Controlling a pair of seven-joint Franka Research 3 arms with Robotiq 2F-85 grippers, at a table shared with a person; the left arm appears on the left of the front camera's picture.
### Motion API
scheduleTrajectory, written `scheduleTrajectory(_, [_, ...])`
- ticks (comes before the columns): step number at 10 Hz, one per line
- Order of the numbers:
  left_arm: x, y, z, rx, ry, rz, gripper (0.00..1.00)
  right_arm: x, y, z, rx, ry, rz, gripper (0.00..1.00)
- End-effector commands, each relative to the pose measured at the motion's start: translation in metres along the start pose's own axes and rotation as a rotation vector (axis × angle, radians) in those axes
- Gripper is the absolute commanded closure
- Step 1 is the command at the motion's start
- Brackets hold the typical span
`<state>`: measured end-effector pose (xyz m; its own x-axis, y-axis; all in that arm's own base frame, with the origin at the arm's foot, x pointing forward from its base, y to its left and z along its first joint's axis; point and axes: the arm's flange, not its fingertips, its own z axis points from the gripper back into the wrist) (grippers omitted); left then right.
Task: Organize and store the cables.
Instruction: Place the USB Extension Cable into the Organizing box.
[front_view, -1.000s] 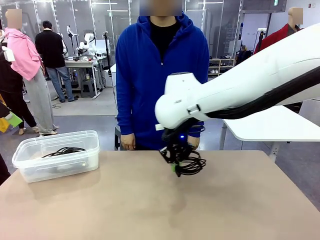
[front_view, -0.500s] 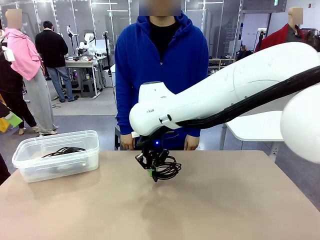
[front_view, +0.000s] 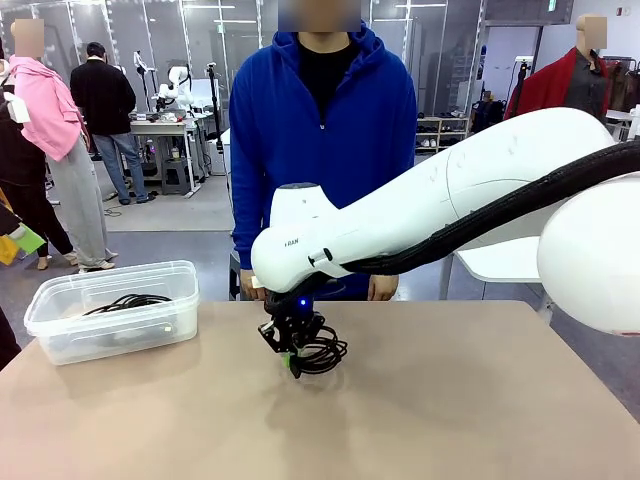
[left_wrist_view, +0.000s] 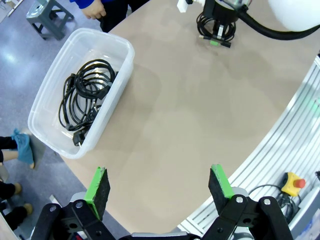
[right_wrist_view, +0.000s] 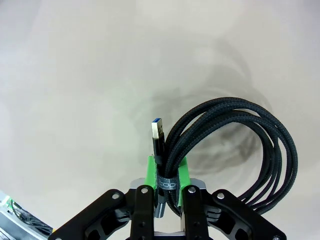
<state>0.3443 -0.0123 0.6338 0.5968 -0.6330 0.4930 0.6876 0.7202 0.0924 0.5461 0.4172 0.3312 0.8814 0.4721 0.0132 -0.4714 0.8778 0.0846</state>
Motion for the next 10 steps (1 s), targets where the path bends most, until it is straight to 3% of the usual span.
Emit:
scheduleTrajectory(1, [0.003,0.001,0.000,0.018,0.006,0.013,0.00,-0.017,0.000,-0.011,0.041,-0.014,0.017,1.00])
scheduleTrajectory(3, [0.003,0.001,0.000,0.018,0.006,0.013,0.00,-0.020,-0.001,-0.015,0.055,-0.030,0.012,1.00])
scheduleTrajectory(4, [0.003,0.001,0.000,0.018,0.006,0.013,0.00,-0.022,0.000,-0.013,0.055,-0.035,0.016,0.64])
scheduleTrajectory(7, [0.003,0.001,0.000,0.018,0.006,0.013,0.00,-0.025,-0.001,-0.006,0.048,-0.054,0.010,0.04])
scheduleTrajectory(10, [0.003,0.001,0.000,0.018,0.006,0.013,0.00,-0.033,-0.005,0.010,0.050,-0.083,0.013,0.00])
